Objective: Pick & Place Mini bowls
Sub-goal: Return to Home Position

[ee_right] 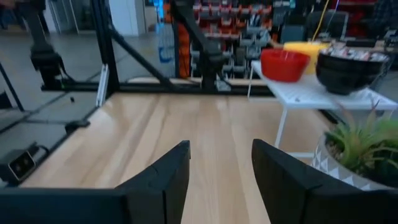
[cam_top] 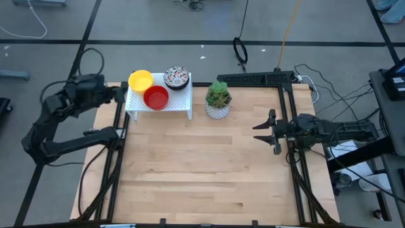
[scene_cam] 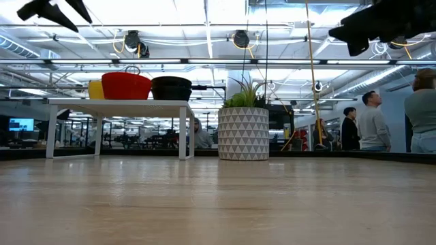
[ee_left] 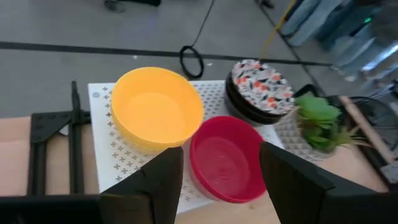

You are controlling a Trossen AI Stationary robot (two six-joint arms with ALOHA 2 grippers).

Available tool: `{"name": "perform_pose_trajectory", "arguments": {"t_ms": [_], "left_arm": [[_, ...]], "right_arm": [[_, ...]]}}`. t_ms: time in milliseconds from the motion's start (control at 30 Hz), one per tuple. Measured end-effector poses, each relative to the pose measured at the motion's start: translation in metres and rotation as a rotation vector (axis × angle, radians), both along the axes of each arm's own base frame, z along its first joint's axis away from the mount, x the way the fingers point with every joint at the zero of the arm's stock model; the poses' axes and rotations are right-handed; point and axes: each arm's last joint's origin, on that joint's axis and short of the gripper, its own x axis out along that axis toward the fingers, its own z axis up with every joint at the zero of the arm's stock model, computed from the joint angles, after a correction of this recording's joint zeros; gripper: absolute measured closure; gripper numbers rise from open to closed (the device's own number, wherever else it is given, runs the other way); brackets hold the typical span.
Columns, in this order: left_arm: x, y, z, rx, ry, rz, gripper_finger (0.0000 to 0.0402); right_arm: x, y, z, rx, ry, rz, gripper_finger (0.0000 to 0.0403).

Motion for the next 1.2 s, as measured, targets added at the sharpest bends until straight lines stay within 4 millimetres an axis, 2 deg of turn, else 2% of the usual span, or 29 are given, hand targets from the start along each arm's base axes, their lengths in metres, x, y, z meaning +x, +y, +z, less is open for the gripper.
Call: {"name": "perform_pose_trajectory", "arguments": {"t_ms": [300,500,600,800,900,1033,1200], "left_arm": [[-0.016,-0.017,0.003,0.054,-0.06,-0.08,0.0188],[-0.021,-0.022,0.004,0.094,-0.047,-0.171,0.0188],[-0.022,-0.023,0.004,0.1,-0.05,-0.181,0.0188],[-0.021,-0.024,0.004,0.112,-0.037,-0.206,0.0188],[-0.021,-0.024,0.005,0.116,-0.041,-0.213,0.0188],[-0.019,-0.023,0.006,0.136,-0.056,-0.227,0.0188],[0.0,-0.016,-0.008,0.147,-0.089,-0.295,0.0188]], "right_arm": [[-0.012,-0.001,0.005,0.0,-0.067,0.0,0.0243],[-0.011,-0.001,-0.021,0.041,-0.066,-0.005,0.0243],[-0.009,0.0,-0.035,0.07,-0.129,-0.004,0.0243],[-0.006,0.0,-0.056,0.076,-0.244,0.0,0.0243],[-0.008,0.0,-0.051,0.081,-0.329,0.003,0.0243],[-0.007,-0.001,-0.054,0.081,-0.308,-0.027,0.0243],[-0.007,-0.001,-0.054,0.066,-0.308,-0.02,0.0243]]}}
